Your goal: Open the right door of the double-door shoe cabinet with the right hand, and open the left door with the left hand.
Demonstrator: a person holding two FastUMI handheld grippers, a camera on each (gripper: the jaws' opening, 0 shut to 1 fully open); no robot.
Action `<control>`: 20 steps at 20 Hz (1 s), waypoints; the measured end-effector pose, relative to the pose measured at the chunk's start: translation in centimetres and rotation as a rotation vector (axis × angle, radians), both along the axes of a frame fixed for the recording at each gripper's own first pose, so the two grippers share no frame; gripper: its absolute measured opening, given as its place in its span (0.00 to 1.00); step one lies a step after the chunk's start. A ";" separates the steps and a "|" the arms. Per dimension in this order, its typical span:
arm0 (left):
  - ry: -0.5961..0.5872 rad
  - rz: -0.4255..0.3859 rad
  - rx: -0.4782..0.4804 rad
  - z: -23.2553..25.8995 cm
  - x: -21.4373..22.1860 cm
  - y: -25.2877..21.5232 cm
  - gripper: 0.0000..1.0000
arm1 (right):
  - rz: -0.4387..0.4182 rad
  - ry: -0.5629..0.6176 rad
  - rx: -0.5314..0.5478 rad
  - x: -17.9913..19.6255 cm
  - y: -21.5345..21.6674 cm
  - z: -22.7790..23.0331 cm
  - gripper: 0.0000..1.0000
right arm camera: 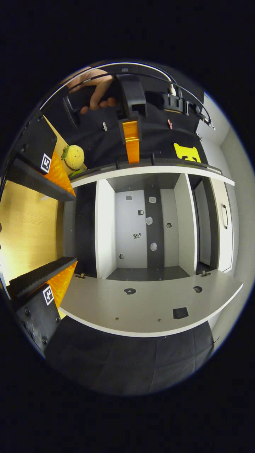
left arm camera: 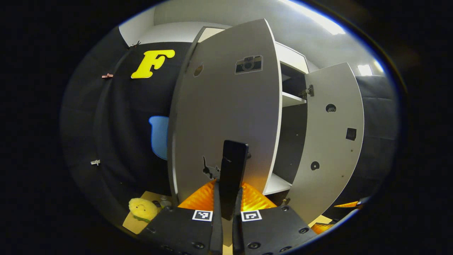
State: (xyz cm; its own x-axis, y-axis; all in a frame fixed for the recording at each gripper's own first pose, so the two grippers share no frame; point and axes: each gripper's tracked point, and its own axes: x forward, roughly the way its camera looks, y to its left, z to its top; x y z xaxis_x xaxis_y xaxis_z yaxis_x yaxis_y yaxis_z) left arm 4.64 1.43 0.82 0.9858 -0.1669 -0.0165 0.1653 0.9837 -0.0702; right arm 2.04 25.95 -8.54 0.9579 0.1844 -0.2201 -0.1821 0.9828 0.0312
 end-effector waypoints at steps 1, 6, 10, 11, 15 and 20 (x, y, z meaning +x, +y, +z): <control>-0.002 0.003 -0.004 0.0 -0.3 0.8 0.15 | 0.005 0.000 0.004 -0.2 0.9 0.0 0.99; -0.004 0.073 -0.003 0.1 -2.3 6.3 0.14 | 0.011 -0.011 0.008 -1.0 3.3 0.5 0.99; 0.013 0.178 -0.036 0.0 -3.1 12.5 0.09 | 0.004 0.016 0.017 -1.4 3.7 0.2 0.99; 0.017 0.211 -0.042 0.1 -3.3 14.6 0.07 | -0.001 0.022 0.019 -1.5 3.6 0.2 0.99; 0.047 0.120 -0.102 0.3 -4.0 13.8 0.05 | -0.045 0.018 -0.008 -2.2 0.7 0.9 0.99; 0.018 0.189 0.054 2.3 -7.2 12.2 0.05 | -0.099 -0.030 0.019 -1.0 -4.7 3.2 0.99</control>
